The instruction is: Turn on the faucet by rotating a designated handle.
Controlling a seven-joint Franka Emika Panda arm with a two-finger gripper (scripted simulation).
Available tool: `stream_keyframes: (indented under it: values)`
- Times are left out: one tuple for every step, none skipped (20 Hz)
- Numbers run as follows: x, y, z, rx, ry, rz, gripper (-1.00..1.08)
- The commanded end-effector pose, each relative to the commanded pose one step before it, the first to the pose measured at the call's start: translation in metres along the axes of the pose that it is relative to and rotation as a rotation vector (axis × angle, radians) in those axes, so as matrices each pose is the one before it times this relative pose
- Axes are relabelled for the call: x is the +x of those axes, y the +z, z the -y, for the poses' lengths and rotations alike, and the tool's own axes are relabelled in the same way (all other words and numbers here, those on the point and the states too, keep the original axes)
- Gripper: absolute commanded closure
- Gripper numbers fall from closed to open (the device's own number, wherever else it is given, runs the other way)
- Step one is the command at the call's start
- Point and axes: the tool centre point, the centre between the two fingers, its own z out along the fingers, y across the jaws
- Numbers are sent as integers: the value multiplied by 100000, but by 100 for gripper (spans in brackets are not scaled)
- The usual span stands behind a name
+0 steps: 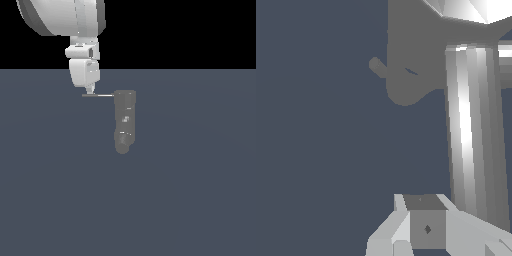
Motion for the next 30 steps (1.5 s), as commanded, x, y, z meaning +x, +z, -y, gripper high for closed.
stream_keyframes:
  values:
    - [129, 1, -784, -290, 111, -165, 108]
    - [7, 0, -267, 0, 0, 0, 108]
    - [7, 0, -269, 0, 0, 0, 108]
    - [7, 0, -271, 0, 0, 0, 108]
    - [7, 0, -273, 0, 0, 0, 108]
    - [7, 0, -274, 0, 0, 0, 108]
    - [7, 0, -276, 0, 0, 0, 108]
    - [7, 0, -278, 0, 0, 0, 108]
    - [7, 0, -279, 0, 0, 0, 108]
    - [7, 0, -281, 0, 0, 0, 108]
    - [7, 0, -283, 0, 0, 0, 108]
    - [47, -14, -279, 12, 51, 45, 108]
    - [7, 0, -286, 0, 0, 0, 108]
    - [7, 0, -287, 0, 0, 0, 108]
    - [7, 0, -289, 0, 0, 0, 108]
    - [7, 0, -290, 0, 0, 0, 108]
    - [7, 0, -292, 0, 0, 0, 108]
    - [7, 0, -293, 0, 0, 0, 108]
    - [7, -1, -295, 0, 0, 0, 108]
    - [7, -1, -296, 0, 0, 0, 108]
    - [7, -1, -297, 0, 0, 0, 108]
    - [7, -1, -299, 0, 0, 0, 108]
    - [7, -1, -300, 0, 0, 0, 108]
    - [6, -1, -301, 0, 0, 0, 108]
    - [27, -19, -302, 12, 14, 67, 108]
    - [0, 0, 0, 0, 0, 0, 108]
    - [377, 40, 521, 245, 660, -6, 108]
    - [223, -5, -224, 0, 0, 0, 108]
    - [223, -5, -224, 0, 0, 0, 108]
    - [187, 10, -230, -25, -64, -4, 108]
